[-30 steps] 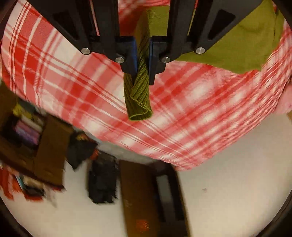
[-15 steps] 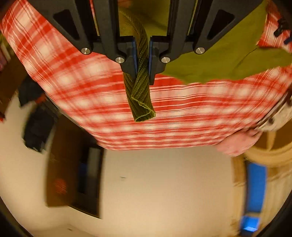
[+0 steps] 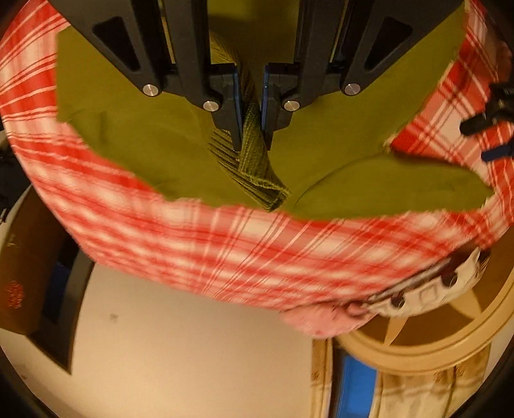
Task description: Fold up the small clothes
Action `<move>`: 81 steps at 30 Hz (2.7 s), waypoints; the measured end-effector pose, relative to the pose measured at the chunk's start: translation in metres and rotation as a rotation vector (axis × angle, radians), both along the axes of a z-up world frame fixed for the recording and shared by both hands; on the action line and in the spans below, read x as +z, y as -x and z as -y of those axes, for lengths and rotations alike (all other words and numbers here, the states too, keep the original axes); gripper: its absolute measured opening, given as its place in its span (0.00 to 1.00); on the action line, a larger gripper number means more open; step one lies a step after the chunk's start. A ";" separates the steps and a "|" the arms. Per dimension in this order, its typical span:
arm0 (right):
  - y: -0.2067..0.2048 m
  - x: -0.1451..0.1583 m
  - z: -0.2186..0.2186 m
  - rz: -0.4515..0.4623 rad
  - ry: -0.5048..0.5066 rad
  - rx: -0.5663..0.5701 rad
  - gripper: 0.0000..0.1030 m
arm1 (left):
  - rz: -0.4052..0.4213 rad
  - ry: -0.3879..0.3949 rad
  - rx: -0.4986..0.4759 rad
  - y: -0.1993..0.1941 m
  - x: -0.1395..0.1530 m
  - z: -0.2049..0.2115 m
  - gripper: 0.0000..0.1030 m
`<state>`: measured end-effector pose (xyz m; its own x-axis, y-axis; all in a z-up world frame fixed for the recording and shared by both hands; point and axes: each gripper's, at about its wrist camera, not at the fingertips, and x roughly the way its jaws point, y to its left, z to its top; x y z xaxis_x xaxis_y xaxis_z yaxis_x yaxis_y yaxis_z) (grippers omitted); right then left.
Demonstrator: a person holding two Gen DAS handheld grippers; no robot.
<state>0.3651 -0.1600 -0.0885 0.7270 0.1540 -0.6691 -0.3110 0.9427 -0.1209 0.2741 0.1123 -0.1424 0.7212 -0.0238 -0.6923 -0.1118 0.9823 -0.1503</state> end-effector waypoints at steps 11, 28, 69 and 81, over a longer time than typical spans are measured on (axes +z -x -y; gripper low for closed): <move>0.066 -0.022 0.081 -0.121 -0.045 0.010 0.64 | -0.010 0.046 -0.102 -0.020 0.013 0.042 1.00; 0.136 -0.022 0.203 0.028 -0.202 -0.269 0.65 | -0.191 0.036 -0.299 -0.116 -0.028 0.189 0.73; 0.017 -0.040 0.219 -0.082 0.140 -0.491 0.65 | -0.137 0.078 -0.210 -0.100 -0.008 0.111 0.09; 0.044 -0.029 0.263 -0.131 0.057 -0.651 0.67 | -0.125 -0.029 -0.227 -0.070 -0.009 0.107 0.27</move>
<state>0.3214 -0.4235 -0.1177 0.5718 -0.3277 -0.7521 0.3043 0.9361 -0.1765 0.3441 0.0057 -0.1509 0.6086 -0.1540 -0.7784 0.0962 0.9881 -0.1203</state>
